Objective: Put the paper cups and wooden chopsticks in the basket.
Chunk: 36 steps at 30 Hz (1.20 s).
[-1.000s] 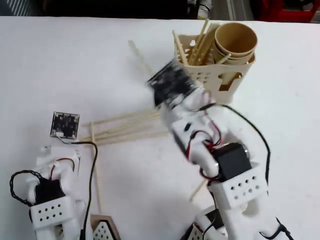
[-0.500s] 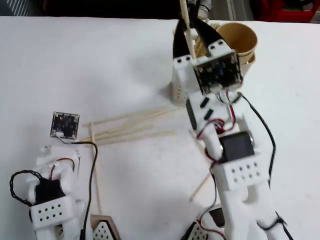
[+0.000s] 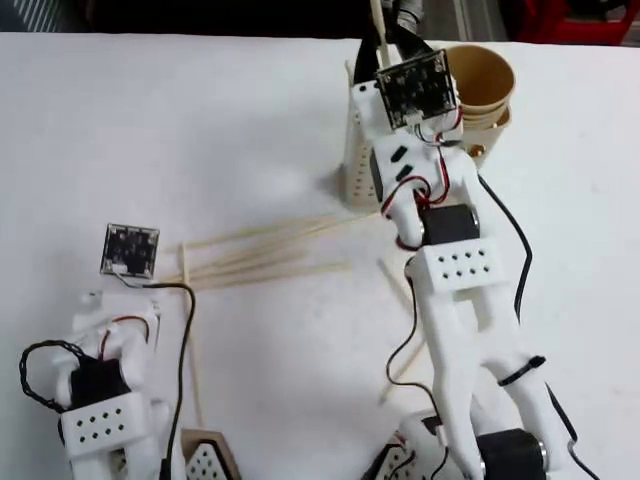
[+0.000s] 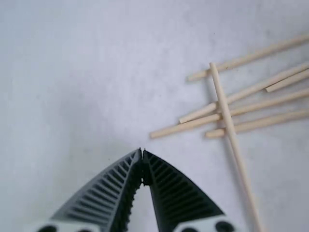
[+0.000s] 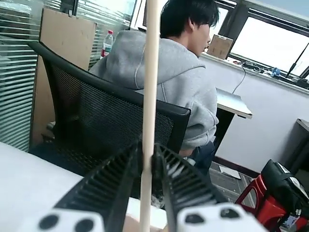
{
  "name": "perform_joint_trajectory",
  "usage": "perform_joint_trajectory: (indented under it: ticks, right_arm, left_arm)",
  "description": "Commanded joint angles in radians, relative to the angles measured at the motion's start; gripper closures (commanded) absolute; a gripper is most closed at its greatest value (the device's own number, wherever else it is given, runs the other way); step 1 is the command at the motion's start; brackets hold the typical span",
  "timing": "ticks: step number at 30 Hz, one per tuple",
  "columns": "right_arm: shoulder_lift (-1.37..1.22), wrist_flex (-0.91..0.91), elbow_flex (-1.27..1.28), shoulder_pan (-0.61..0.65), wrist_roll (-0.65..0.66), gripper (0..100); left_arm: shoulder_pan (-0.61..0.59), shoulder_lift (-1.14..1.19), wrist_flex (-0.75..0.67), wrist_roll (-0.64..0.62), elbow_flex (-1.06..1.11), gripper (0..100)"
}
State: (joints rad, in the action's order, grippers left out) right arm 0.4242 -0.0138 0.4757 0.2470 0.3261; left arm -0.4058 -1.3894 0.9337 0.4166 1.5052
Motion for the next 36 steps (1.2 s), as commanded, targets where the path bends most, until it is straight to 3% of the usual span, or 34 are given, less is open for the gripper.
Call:
perform_joint_trajectory:
  ticks: [1,6,8,13,22,29,36]
  right_arm:
    - [0.010,-0.028,-0.052,-0.002,-0.011,97.9]
    - [0.041,-0.137,-0.049,-0.007,-0.021,88.5]
    - [0.071,-0.220,-0.049,-0.010,-0.087,86.7]
    - [0.191,-0.403,-0.043,-0.061,-0.221,86.4]
    - [0.364,-0.891,-0.041,-0.090,-0.230,86.3]
    - [0.383,-1.230,-0.038,-0.088,-0.048,86.5]
    - [0.384,-1.291,0.167,-0.090,0.135,86.5]
  left_arm:
    - [-0.002,-0.013,-0.021,0.012,-0.006,98]
    - [-0.002,-0.013,-0.021,0.012,-0.006,98]
    - [-0.002,-0.013,-0.021,0.012,-0.006,98]
    - [-0.002,-0.013,-0.021,0.012,-0.006,98]
    - [-0.002,-0.013,-0.021,0.012,-0.006,98]
    - [-0.002,-0.013,-0.021,0.012,-0.006,98]
    - [-0.002,-0.013,-0.021,0.012,-0.006,98]
